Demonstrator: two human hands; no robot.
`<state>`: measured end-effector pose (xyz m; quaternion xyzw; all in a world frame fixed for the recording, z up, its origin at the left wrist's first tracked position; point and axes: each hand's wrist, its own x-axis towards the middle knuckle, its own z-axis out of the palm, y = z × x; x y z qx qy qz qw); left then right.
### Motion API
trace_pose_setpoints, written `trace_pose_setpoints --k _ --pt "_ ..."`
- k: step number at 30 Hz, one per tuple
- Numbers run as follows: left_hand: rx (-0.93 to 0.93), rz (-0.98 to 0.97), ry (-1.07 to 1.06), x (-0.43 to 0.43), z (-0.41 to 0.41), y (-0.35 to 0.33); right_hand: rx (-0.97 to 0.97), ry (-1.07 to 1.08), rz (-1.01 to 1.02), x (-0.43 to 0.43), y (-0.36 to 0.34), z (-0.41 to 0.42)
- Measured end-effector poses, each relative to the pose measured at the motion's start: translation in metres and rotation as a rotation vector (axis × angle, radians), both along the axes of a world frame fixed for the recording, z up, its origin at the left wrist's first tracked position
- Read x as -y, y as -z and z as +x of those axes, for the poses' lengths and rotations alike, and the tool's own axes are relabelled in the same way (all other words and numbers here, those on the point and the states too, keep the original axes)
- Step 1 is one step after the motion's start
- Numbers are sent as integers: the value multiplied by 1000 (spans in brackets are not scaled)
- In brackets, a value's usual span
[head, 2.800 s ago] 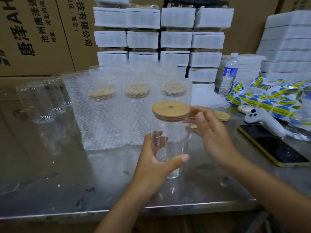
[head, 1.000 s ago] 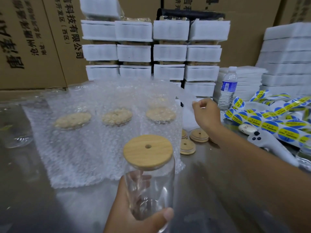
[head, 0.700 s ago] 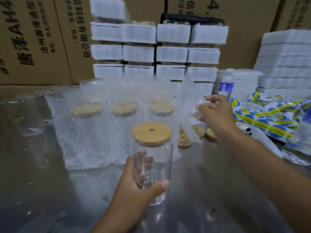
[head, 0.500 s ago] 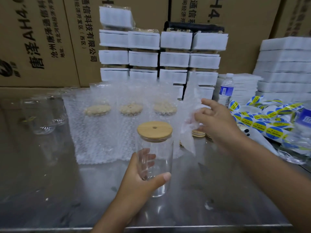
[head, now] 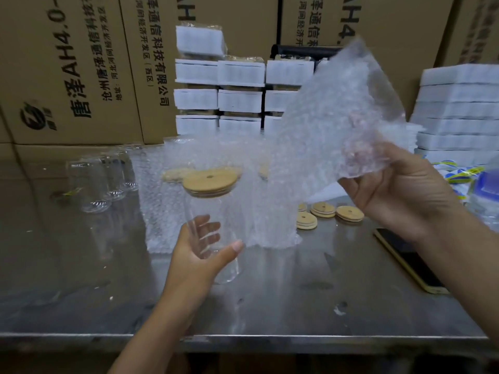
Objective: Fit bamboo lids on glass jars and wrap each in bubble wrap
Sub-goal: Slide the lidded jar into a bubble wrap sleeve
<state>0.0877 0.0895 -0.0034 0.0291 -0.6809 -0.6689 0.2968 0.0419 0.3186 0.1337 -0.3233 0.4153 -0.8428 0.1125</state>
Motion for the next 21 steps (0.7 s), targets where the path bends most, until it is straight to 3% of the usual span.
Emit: trace_pose_setpoints --k 4,9,14,17,21 --pt "-67 -2 -45 14 12 -19 227 129 83 1 31 -14" --pt "-115 13 -90 22 19 -33 297 227 522 17 83 -23" --pt "-106 10 -79 19 26 -35 275 152 849 26 121 -21" --pt "-108 -12 -67 16 27 -36 151 135 1029 30 128 -20" --pt "-116 3 -62 10 25 -38 96 135 1052 38 129 -20"
